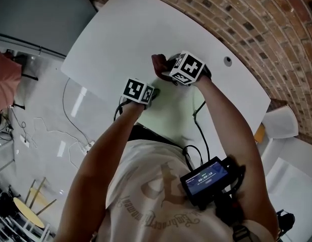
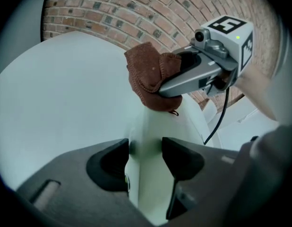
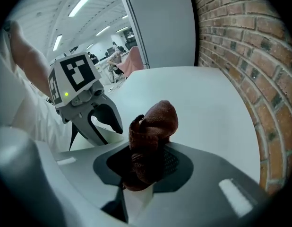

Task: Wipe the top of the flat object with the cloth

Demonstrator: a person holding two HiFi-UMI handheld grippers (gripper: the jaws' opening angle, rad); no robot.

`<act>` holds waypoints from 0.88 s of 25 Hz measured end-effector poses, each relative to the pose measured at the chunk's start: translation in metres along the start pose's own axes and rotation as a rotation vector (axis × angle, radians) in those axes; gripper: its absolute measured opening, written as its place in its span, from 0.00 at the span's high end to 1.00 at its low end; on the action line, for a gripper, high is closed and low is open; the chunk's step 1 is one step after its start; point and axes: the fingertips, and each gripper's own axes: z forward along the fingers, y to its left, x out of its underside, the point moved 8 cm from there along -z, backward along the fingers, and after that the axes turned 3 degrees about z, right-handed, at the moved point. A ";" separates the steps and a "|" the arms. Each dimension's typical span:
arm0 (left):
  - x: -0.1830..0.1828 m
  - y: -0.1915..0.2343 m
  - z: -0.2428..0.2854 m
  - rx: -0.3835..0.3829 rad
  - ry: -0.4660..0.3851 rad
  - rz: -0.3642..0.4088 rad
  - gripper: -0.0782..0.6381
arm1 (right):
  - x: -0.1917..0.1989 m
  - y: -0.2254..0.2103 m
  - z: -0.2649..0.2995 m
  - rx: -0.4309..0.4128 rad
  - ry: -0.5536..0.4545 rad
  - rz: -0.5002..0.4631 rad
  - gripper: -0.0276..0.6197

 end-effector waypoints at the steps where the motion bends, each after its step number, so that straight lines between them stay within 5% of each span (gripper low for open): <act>1: 0.000 0.000 0.000 -0.001 -0.002 -0.001 0.57 | 0.004 0.001 0.000 -0.001 0.005 0.005 0.79; 22: 0.001 0.002 -0.001 -0.019 0.003 -0.008 0.57 | 0.166 0.034 -0.057 0.053 0.016 0.178 0.79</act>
